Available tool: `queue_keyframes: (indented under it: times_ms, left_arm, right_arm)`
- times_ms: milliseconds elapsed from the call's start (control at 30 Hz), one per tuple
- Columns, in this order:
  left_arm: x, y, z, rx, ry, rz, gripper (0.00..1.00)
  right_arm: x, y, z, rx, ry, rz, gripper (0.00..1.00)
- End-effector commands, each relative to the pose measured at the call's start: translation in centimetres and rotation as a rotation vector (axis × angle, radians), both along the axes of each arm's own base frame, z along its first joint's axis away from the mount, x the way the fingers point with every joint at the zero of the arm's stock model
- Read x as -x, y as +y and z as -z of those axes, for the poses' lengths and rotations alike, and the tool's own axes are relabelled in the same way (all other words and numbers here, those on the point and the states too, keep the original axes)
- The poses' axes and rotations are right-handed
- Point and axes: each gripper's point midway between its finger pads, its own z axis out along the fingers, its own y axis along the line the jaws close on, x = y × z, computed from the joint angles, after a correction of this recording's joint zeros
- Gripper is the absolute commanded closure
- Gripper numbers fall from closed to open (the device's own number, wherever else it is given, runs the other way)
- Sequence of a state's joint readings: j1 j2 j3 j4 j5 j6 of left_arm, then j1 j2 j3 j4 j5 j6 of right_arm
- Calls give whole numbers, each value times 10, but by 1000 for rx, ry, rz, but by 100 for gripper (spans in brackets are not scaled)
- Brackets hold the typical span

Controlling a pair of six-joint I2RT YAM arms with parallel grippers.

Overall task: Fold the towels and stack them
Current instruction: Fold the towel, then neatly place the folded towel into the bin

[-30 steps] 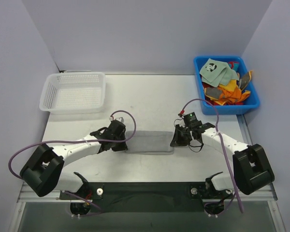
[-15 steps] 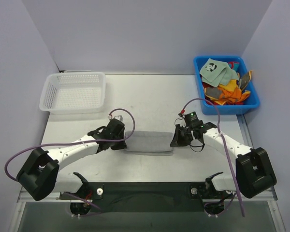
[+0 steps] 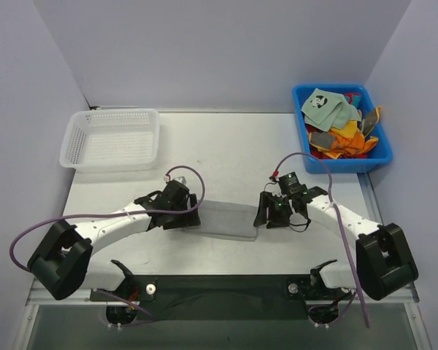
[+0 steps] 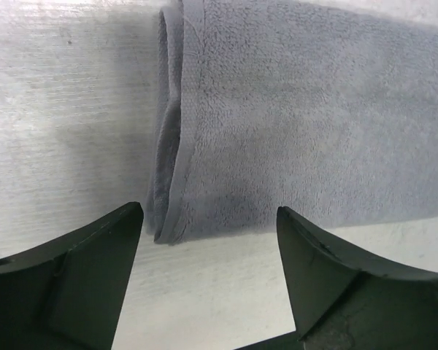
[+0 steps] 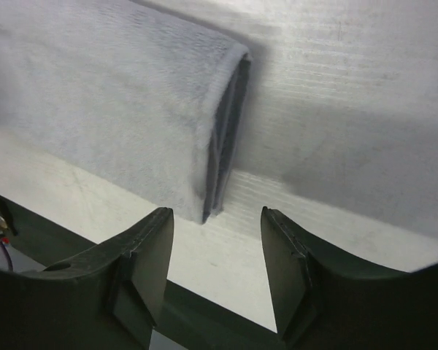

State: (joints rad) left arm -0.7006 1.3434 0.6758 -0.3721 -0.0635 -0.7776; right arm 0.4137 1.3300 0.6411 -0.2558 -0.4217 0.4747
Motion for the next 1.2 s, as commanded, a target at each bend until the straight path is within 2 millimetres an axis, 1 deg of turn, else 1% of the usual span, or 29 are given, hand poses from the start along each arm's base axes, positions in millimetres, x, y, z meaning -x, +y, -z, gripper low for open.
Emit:
queue_keyframes:
  times_ms: [0, 33, 100, 133, 167, 233, 300, 333, 367, 400, 433, 467, 500, 533, 567, 600, 633, 667, 700, 733, 767, 867, 933, 967, 1033, 1067, 1100, 1133, 1167]
  left_arm:
    - [-12, -4, -39, 35, -91, -7, 13]
    - [-12, -3, -44, 29, -96, -1, 12]
    - [-16, -11, -63, 44, -137, 15, 12]
    - [-14, -12, -67, 40, -140, 27, 12]
    - [-17, -20, -78, 59, -160, 36, 12]
    - [-14, -36, -87, 83, -175, 73, 20]
    - [-18, -54, -93, 93, -194, 106, 27]
    - [-14, -70, -97, 111, -212, 147, 35]
    - [-15, -79, -96, 115, -220, 169, 38]
    - [-15, -93, -91, 122, -204, 201, 41]
    - [-14, -107, -91, 139, -220, 239, 46]
    - [-13, -117, -88, 147, -217, 268, 49]
    - [-13, -125, -72, 132, -193, 293, 52]
    - [-14, -136, -72, 146, -201, 325, 56]
    - [-8, -145, -66, 157, -172, 367, 58]
    - [-7, -145, -47, 123, -136, 377, 59]
    - [0, -149, -40, 127, -102, 406, 60]
    - [6, -149, -28, 121, -60, 424, 65]
    - [10, -147, -20, 115, -35, 428, 66]
    - [15, -145, -14, 109, -11, 432, 67]
    - [22, -138, -4, 96, 22, 435, 73]
    - [34, -123, 15, 69, 86, 414, 76]
    - [35, -118, 23, 62, 114, 404, 76]
    - [34, -119, 23, 68, 115, 403, 76]
    - [26, -121, 23, 67, 114, 406, 76]
    - [20, -122, 26, 57, 106, 394, 76]
    - [10, -129, 19, 70, 82, 386, 76]
    - [1, -131, 17, 75, 66, 374, 73]
    - [-6, -135, 14, 77, 52, 367, 69]
  right_arm:
    - [-14, 5, -40, -28, -114, -13, 48]
    - [-17, 6, -45, -37, -131, -9, 47]
    - [-26, 7, -57, -40, -180, 5, 47]
    - [-31, 8, -61, -45, -198, 19, 47]
    - [-38, 10, -66, -58, -230, 27, 49]
    - [-50, 19, -75, -105, -274, 50, 52]
    - [-58, 25, -75, -139, -287, 68, 57]
    - [-66, 30, -70, -160, -291, 96, 62]
    - [-69, 32, -72, -182, -304, 107, 64]
    - [-71, 33, -61, -181, -276, 122, 66]
    - [-76, 37, -60, -209, -281, 131, 66]
    - [-80, 41, -49, -232, -269, 153, 69]
    - [-83, 42, -44, -245, -265, 168, 70]
    - [-90, 46, -45, -277, -288, 177, 70]
    - [-89, 45, -31, -272, -256, 189, 71]
    - [-88, 41, -21, -276, -220, 222, 72]
    - [-89, 44, -19, -304, -215, 218, 72]
    - [-87, 43, -6, -300, -177, 232, 73]
    - [-81, 41, 3, -297, -145, 244, 73]
    - [-82, 36, 8, -293, -135, 265, 73]
    - [-80, 31, 18, -274, -109, 282, 73]
    - [-78, 15, 35, -252, -53, 343, 73]
    - [-83, 8, 41, -244, -42, 363, 73]
    - [-86, 6, 42, -239, -43, 365, 73]
    - [-99, 4, 38, -229, -70, 353, 73]
    - [-106, 0, 40, -218, -69, 359, 73]
    - [-111, -2, 39, -206, -79, 354, 73]
    - [-115, -5, 39, -193, -77, 349, 73]
    - [-130, -6, 31, -186, -118, 327, 73]
